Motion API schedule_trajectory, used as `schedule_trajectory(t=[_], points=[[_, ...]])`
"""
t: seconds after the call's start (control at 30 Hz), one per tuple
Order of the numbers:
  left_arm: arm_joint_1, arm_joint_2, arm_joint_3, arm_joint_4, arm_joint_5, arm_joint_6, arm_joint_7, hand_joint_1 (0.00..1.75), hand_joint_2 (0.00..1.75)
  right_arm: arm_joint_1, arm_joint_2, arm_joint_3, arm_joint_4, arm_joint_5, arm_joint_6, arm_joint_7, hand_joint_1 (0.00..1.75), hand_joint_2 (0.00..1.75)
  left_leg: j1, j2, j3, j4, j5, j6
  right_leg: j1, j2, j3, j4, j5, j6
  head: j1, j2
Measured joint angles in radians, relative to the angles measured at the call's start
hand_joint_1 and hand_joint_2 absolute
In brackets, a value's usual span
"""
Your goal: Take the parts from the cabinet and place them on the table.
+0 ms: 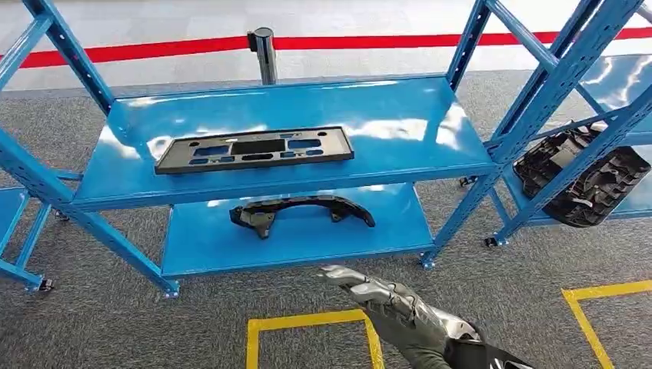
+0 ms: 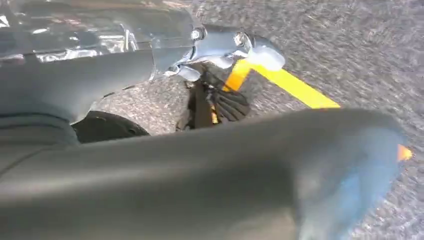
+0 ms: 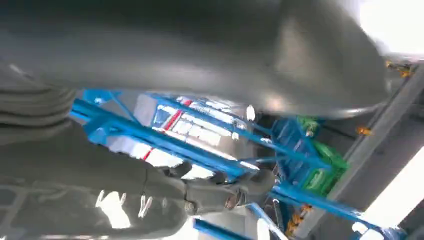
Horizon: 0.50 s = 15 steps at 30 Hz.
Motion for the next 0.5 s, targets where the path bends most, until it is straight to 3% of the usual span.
schedule_trajectory(t=[0.07, 0.1, 0.13, 0.2, 0.23, 0.27, 0.3, 0.33, 0.37, 0.4, 0.43, 0.47, 0.5], points=[[0.005, 0.0, -0.004, 0.0, -0.004, 0.001, 0.0, 0.0, 0.0, 0.004, 0.001, 0.0, -0.001, 0.001, 0.0, 0.0, 0.0, 0.0, -0.002, 0.003, 0.021, 0.006, 0.013, -0.013, -0.005, 0.002, 0.015, -0.022, 0.029, -0.008, 0.0, 0.0], [0.005, 0.0, -0.008, 0.0, -0.005, 0.001, 0.001, 0.0, 0.0, 0.004, 0.004, 0.0, -0.001, 0.002, 0.0, 0.0, 0.0, 0.0, -0.004, 0.004, 0.024, 0.019, 0.003, -0.019, -0.023, 0.003, 0.044, -0.027, 0.03, -0.011, -0.001, 0.0], [0.004, 0.0, -0.011, 0.0, -0.007, 0.001, 0.0, 0.0, 0.0, 0.004, 0.006, 0.001, -0.001, 0.002, 0.0, -0.001, 0.0, 0.0, -0.005, 0.009, 0.021, 0.054, 0.002, -0.022, -0.022, 0.002, 0.062, -0.029, 0.021, -0.014, 0.0, 0.0], [0.001, 0.0, -0.016, 0.0, -0.008, 0.001, 0.001, 0.0, 0.0, 0.003, 0.009, 0.003, -0.001, 0.002, 0.0, -0.001, 0.0, 0.0, 0.0, 0.009, -0.051, 0.183, -0.031, -0.028, -0.026, -0.001, 0.084, -0.029, 0.003, -0.018, -0.002, 0.0], [0.002, 0.0, -0.018, 0.0, -0.009, 0.002, 0.001, 0.0, 0.0, 0.005, 0.009, 0.004, -0.001, 0.002, 0.0, -0.002, 0.0, 0.0, 0.004, 0.01, -0.103, 0.255, -0.068, -0.034, -0.027, -0.001, 0.096, -0.029, -0.007, -0.018, -0.002, 0.0], [0.006, 0.0, -0.019, 0.0, -0.01, 0.003, 0.002, 0.0, 0.0, 0.007, 0.009, 0.004, -0.001, 0.003, 0.0, -0.001, 0.0, 0.0, 0.007, 0.01, -0.142, 0.299, -0.099, -0.037, -0.03, 0.0, 0.108, -0.029, -0.018, -0.018, -0.002, 0.0], [0.009, 0.001, -0.021, 0.0, -0.013, 0.004, 0.002, 0.0, 0.0, 0.01, 0.011, 0.004, -0.001, 0.003, 0.0, -0.002, 0.0, 0.0, 0.011, 0.01, -0.163, 0.302, -0.112, -0.041, -0.033, 0.001, 0.121, -0.029, -0.028, -0.017, -0.002, 0.0], [0.01, 0.002, -0.023, 0.0, -0.014, 0.004, 0.003, 0.0, 0.0, 0.011, 0.011, 0.004, -0.001, 0.003, 0.0, -0.002, 0.0, 0.0, 0.014, 0.01, -0.167, 0.269, -0.104, -0.043, -0.037, 0.004, 0.137, -0.029, -0.039, -0.013, -0.002, 0.0], [0.011, 0.003, -0.024, 0.0, -0.015, 0.005, 0.003, 0.0, 0.0, 0.012, 0.011, 0.004, -0.001, 0.003, 0.0, -0.002, 0.0, 0.0, 0.018, 0.011, -0.159, 0.209, -0.073, -0.047, -0.042, 0.005, 0.151, -0.029, -0.051, -0.008, -0.002, 0.0], [0.011, 0.004, -0.024, 0.0, -0.015, 0.007, 0.003, 0.0, 0.0, 0.012, 0.012, 0.004, -0.001, 0.003, 0.0, -0.002, 0.0, 0.0, 0.023, 0.013, -0.145, 0.129, -0.013, -0.055, -0.047, 0.005, 0.168, -0.029, -0.064, -0.001, -0.002, 0.0], [0.014, 0.004, -0.025, 0.0, -0.017, 0.007, 0.004, 0.0, 0.0, 0.013, 0.012, 0.004, -0.001, 0.003, 0.0, -0.002, 0.0, 0.0, 0.029, 0.022, -0.135, 0.055, 0.075, -0.062, -0.047, 0.005, 0.172, -0.03, -0.078, 0.009, -0.002, 0.0], [0.014, 0.004, -0.025, 0.002, -0.019, 0.008, 0.005, 0.0, 0.0, 0.014, 0.012, 0.005, -0.001, 0.003, 0.0, -0.002, 0.0, 0.0, 0.027, 0.042, -0.137, 0.05, 0.105, -0.058, -0.047, 0.005, 0.189, -0.024, -0.093, 0.017, -0.002, 0.0], [0.013, 0.005, -0.026, 0.002, -0.02, 0.01, 0.008, 0.0, 0.0, 0.016, 0.013, 0.005, -0.001, 0.003, 0.0, -0.003, 0.0, 0.0, 0.02, 0.041, -0.128, 0.055, 0.088, -0.04, -0.044, 0.005, 0.197, -0.037, -0.1, 0.027, -0.001, 0.0]])
